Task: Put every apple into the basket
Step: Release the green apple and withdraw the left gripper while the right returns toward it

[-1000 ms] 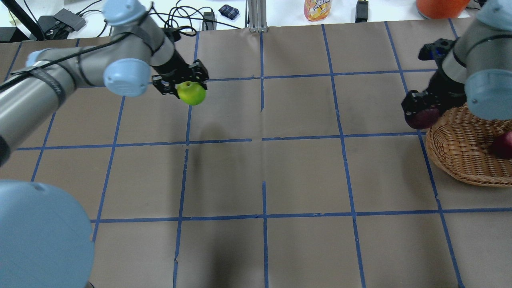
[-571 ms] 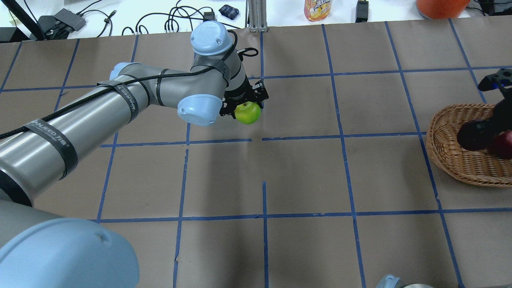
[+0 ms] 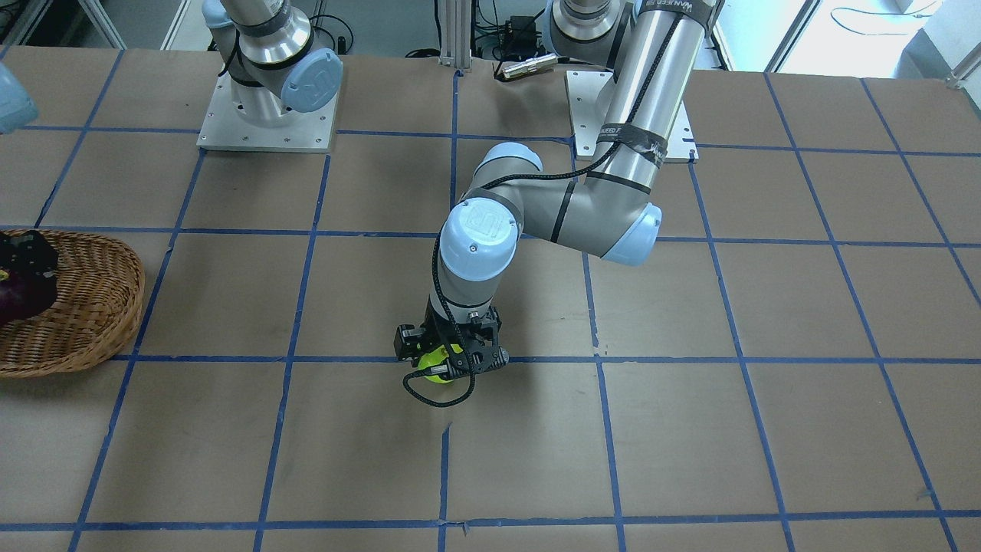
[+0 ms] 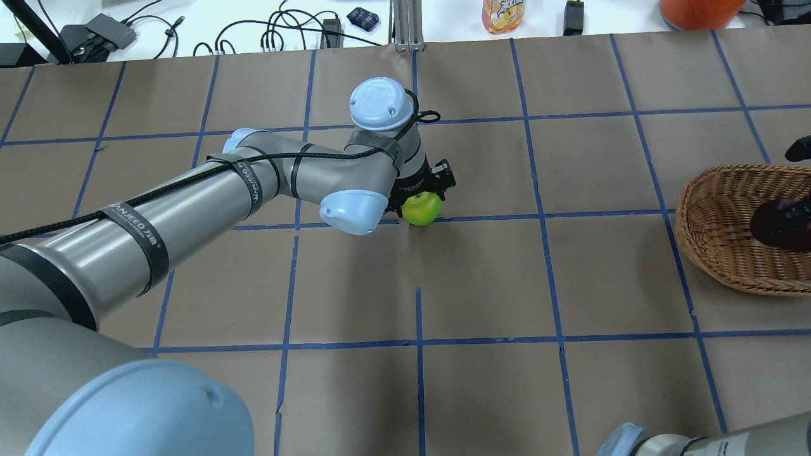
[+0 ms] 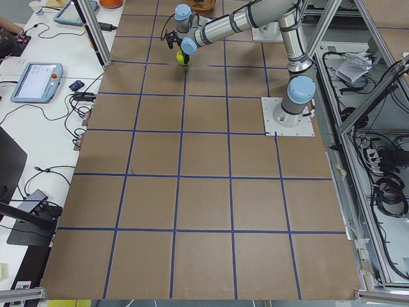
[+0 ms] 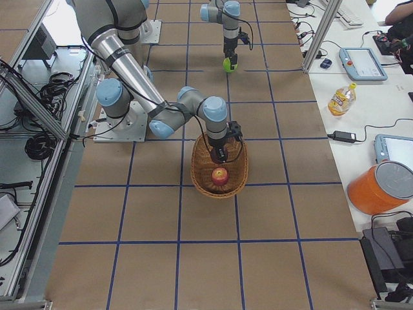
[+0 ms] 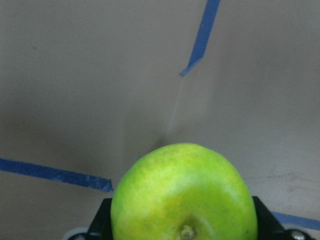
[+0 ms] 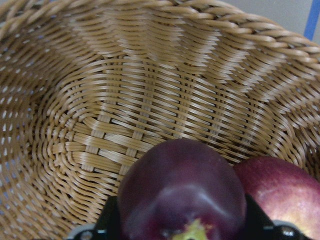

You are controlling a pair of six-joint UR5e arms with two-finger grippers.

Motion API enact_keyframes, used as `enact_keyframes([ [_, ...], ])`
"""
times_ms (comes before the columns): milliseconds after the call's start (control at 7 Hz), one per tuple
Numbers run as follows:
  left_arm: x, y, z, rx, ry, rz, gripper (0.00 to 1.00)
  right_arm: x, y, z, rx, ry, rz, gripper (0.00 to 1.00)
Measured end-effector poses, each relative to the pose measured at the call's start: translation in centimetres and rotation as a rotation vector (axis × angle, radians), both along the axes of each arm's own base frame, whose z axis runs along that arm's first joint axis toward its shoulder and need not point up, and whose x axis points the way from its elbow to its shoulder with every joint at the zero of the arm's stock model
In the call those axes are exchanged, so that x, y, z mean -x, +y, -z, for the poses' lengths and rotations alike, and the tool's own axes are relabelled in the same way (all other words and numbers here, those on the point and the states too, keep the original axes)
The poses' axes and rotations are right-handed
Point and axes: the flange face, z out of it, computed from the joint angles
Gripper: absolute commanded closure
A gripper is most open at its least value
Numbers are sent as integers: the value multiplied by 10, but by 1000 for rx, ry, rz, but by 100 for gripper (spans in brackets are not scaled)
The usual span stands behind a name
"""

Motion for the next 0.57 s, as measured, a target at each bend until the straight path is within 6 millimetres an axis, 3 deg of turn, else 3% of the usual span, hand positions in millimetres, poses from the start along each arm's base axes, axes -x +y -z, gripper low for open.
enact_keyframes([
  [286, -19, -9, -25, 44, -3, 0, 0, 13, 1, 6, 17, -13, -6, 0],
  [571, -67, -26, -79, 69, -18, 24, 0, 12, 0, -2, 36, -18, 1, 0],
])
